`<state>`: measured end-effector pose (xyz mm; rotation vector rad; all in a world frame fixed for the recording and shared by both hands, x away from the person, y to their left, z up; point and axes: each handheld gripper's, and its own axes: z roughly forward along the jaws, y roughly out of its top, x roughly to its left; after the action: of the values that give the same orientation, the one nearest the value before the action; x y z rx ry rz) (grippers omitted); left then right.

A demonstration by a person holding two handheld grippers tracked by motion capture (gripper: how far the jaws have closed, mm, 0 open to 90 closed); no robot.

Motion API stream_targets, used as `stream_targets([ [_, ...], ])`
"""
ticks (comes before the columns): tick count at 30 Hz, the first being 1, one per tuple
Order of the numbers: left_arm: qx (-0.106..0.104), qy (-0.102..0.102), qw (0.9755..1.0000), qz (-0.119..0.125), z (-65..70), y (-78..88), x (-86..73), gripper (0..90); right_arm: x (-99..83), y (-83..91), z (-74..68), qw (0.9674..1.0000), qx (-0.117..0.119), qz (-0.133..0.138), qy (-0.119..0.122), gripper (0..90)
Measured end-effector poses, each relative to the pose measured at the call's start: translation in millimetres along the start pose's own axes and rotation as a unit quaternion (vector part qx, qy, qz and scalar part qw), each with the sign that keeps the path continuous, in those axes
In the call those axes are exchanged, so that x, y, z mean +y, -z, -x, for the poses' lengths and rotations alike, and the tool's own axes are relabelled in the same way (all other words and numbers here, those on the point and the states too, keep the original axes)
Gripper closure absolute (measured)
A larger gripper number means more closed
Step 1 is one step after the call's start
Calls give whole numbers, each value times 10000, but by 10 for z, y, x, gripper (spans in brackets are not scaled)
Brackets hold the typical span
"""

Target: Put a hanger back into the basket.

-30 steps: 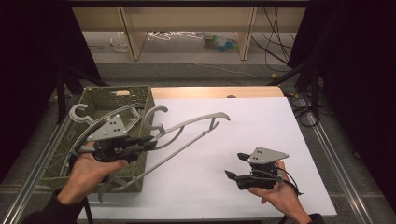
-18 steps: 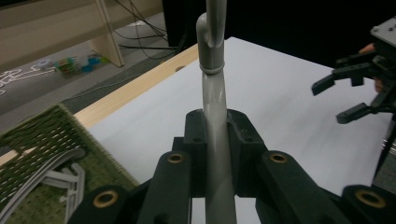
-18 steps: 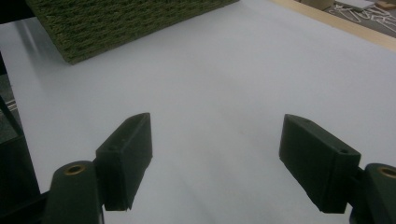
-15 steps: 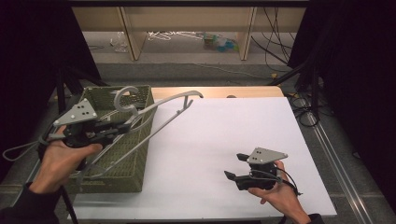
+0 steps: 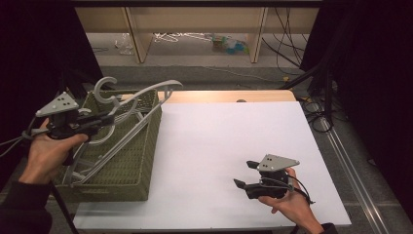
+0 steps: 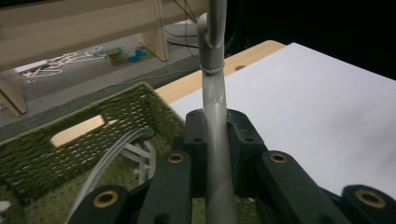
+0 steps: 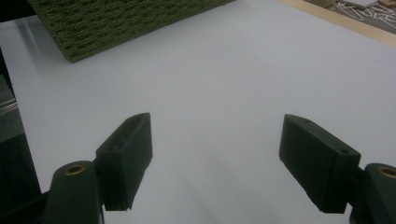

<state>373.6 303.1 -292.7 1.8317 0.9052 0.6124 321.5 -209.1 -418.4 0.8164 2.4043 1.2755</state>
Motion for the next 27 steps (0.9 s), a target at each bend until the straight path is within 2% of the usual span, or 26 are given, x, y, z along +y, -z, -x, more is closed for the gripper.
stream_targets([
  [6, 168, 52, 9998, -38, -202, -50, -66, 787, -2, -4, 0, 10000, 19, -3, -20, 267],
  [10, 233, 183, 9996, -26, -289, -67, -106, 788, -6, -9, 5, 10000, 22, -6, -6, 267],
  [18, 363, 203, 9988, -250, -455, -91, -182, 787, -8, -7, 1, 10000, 66, -28, -28, 267],
  [20, 353, 255, 9988, -221, -502, -84, -213, 788, -10, -10, 2, 10000, 34, -17, -21, 267],
  [22, 342, 213, 9990, -210, -546, -73, -246, 787, -10, -8, 5, 10000, 57, -25, -30, 267],
  [27, 387, 235, 9985, -297, -616, -73, -349, 787, -13, -6, 10, 10000, 52, -26, -31, 267],
])
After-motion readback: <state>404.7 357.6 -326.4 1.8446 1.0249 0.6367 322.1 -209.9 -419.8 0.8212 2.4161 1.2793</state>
